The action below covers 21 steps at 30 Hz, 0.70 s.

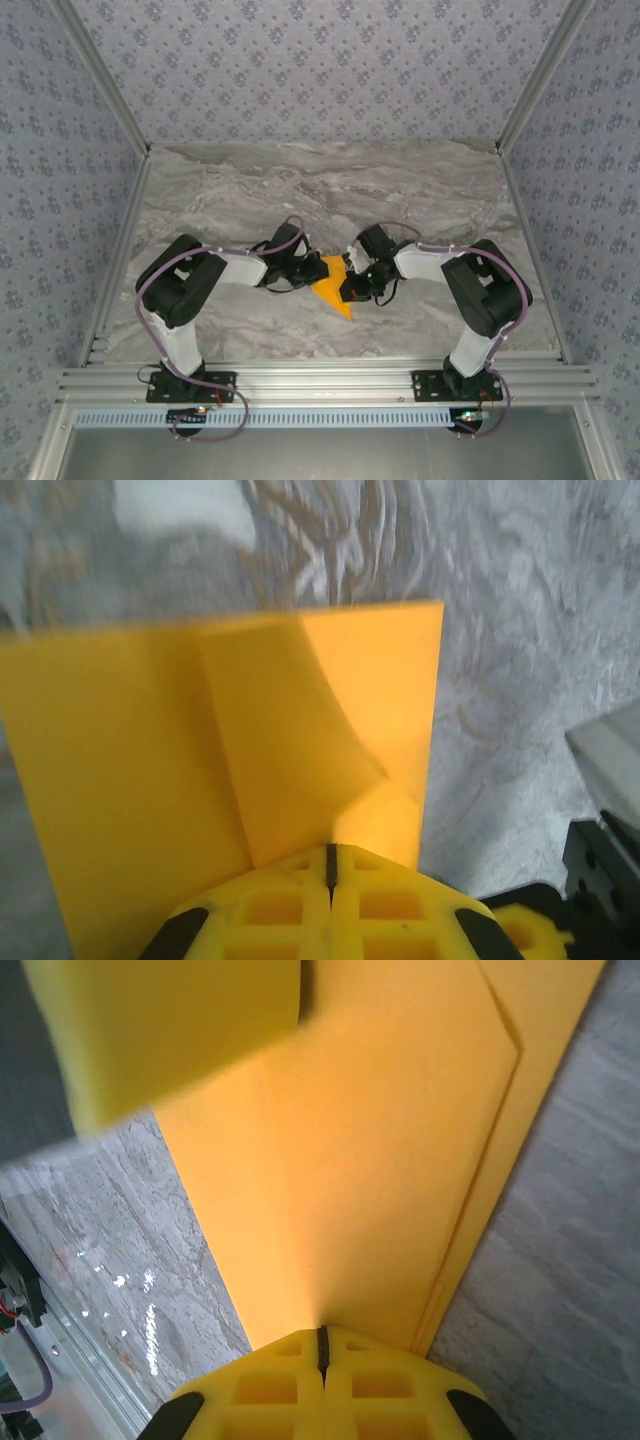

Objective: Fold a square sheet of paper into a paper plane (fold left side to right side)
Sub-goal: Fourth fold the wing at the center of the table.

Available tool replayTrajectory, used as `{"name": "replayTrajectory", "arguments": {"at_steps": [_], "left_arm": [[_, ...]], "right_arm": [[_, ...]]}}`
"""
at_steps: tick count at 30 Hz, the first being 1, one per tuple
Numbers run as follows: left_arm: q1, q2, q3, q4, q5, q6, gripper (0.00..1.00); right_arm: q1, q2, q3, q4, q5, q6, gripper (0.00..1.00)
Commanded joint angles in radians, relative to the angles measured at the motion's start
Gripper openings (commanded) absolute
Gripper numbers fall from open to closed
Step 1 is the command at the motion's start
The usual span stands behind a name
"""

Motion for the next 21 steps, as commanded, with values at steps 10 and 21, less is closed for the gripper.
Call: {"name": "replayTrajectory", "arguments": {"at_steps": [10, 21], "left_arm": [[0.178, 0.109, 0.158, -0.134, -0.04, 0.166, 0.03], [0.23, -0.015, 0.143, -0.167, -0.018, 0.199, 0.14]], "right_arm": [[0.008, 0.065, -0.059, -0.151, 0.206, -0.031, 0.0], [0.011, 0.023, -0.082, 0.028, 0.027, 0.021, 0.0]]}}
